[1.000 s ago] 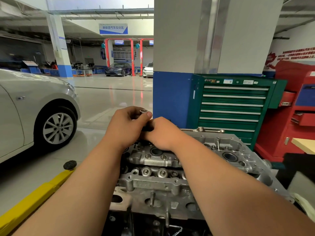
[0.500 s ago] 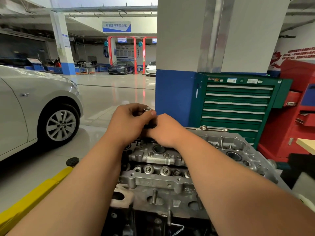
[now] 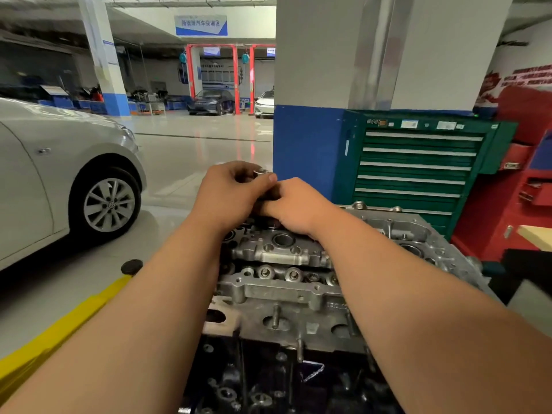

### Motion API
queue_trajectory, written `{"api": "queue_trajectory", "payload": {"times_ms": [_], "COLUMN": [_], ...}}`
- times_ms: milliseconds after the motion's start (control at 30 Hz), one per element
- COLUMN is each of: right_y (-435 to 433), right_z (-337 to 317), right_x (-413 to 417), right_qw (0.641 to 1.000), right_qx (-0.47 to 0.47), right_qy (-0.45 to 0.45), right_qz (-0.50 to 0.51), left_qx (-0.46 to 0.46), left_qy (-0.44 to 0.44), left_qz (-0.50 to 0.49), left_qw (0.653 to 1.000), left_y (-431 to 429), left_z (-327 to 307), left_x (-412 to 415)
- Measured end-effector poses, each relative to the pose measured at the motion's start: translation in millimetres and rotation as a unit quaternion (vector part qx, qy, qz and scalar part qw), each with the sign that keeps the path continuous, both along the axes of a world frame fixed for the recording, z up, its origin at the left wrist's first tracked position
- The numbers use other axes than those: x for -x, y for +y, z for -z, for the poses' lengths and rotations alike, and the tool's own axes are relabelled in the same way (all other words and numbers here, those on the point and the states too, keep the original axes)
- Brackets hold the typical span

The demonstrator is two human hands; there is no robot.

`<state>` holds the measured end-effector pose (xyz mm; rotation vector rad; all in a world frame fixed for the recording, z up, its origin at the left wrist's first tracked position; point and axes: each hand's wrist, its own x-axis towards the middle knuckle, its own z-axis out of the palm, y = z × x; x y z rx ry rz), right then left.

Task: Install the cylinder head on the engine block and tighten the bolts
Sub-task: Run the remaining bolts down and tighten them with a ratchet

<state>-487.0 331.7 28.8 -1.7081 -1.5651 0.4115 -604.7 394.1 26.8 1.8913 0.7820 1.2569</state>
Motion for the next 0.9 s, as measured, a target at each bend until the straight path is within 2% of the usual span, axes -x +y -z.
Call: {"api": "queue_trajectory", "payload": {"times_ms": [233, 467, 567, 733, 900], "right_y": [6, -2, 0, 6, 0], "right_z": [1, 1, -1, 1, 1], "right_x": [9, 3, 4, 11, 5], "right_qw": [0.998, 1.000, 1.000, 0.998, 1.000], "right_qx": [-0.008, 0.010, 0.003, 0.002, 0.022], "right_qy": [-0.038, -0.011, -0.023, -0.042, -0.007], "right_qz": [0.052, 0.002, 0.018, 0.046, -0.010], "left_qx": [-0.018, -0.002, 0.005, -0.020, 0.004], "left_qy": [0.020, 0.013, 0.011, 0.014, -0.005], "left_qz": [-0.072, 0.012, 0.008, -0.059, -0.007], "left_qw": [0.997, 1.000, 1.000, 0.998, 1.000], "left_y": [-3, 0, -1, -3, -1], "left_z": [2, 1, 2, 2, 0], "left_x": [-5, 3, -1, -6, 0]}}
